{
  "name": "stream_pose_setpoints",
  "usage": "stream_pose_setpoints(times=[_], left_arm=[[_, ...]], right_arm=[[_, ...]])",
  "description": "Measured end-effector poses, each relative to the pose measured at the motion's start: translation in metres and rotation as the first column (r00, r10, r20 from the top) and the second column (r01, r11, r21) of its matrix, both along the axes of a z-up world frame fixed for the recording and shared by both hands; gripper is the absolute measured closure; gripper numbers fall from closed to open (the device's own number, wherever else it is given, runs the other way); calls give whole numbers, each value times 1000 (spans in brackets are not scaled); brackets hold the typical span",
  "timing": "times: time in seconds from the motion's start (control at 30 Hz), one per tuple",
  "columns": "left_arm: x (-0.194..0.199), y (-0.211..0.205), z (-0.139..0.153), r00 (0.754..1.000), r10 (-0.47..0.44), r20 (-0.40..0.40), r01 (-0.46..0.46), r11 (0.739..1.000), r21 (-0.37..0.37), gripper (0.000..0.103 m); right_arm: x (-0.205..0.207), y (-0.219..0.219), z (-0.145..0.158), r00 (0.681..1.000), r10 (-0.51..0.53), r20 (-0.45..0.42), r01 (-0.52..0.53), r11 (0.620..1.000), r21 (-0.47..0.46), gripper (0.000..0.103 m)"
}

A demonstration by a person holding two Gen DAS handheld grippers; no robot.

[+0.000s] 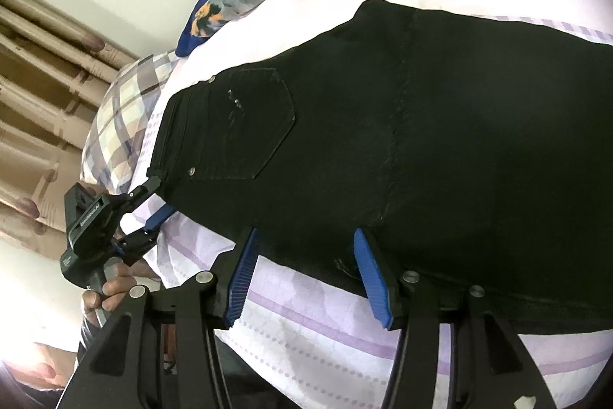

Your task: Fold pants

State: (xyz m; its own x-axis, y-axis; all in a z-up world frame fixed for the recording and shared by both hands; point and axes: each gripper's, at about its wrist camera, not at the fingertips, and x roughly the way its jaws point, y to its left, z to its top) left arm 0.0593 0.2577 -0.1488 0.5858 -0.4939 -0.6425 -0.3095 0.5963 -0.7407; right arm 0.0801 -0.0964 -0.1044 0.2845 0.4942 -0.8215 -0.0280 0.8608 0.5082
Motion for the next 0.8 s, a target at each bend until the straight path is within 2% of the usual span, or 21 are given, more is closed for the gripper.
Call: stream_pose_setpoints(times=[0.2, 0.3, 0.37, 0.4, 0.47, 0.6, 0.67, 0.77, 0.8], left_arm=[[13, 11, -9, 999, 35, 25, -33, 998, -56, 45], [19, 12, -8, 998, 58, 29, -57, 998, -40, 47], [20, 9, -8, 997, 72, 14, -72, 997, 10, 67], [21, 7, -8, 998, 70, 3, -70, 996, 48, 72], [19, 5, -4, 997, 73, 22, -74, 996, 57, 77], [24, -25, 44, 992, -30, 122, 2, 975, 223, 79], [27, -42, 65, 984, -78, 158, 32, 961, 274, 79], [31, -73, 97, 961, -164, 220, 91, 946, 311, 79], [33, -87, 108, 947, -208, 246, 123, 939, 320, 80]], right_arm=[[3, 1, 3, 1000, -5, 7, 5, 1000, -14, 53], [5, 3, 4, 1000, -14, 10, 14, 1000, -10, 53], [6, 1, 5, 1000, -27, 12, 27, 1000, -3, 53], [5, 0, 5, 999, -34, 14, 34, 999, 0, 53], [4, -5, 8, 999, -49, 22, 49, 999, 4, 53], [3, -22, 18, 994, -95, 45, 94, 995, 17, 53], [1, -36, 23, 990, -131, 61, 129, 991, 28, 53], [-4, -61, 34, 978, -187, 94, 185, 982, 34, 53], [-6, -73, 38, 972, -209, 106, 206, 978, 42, 53]])
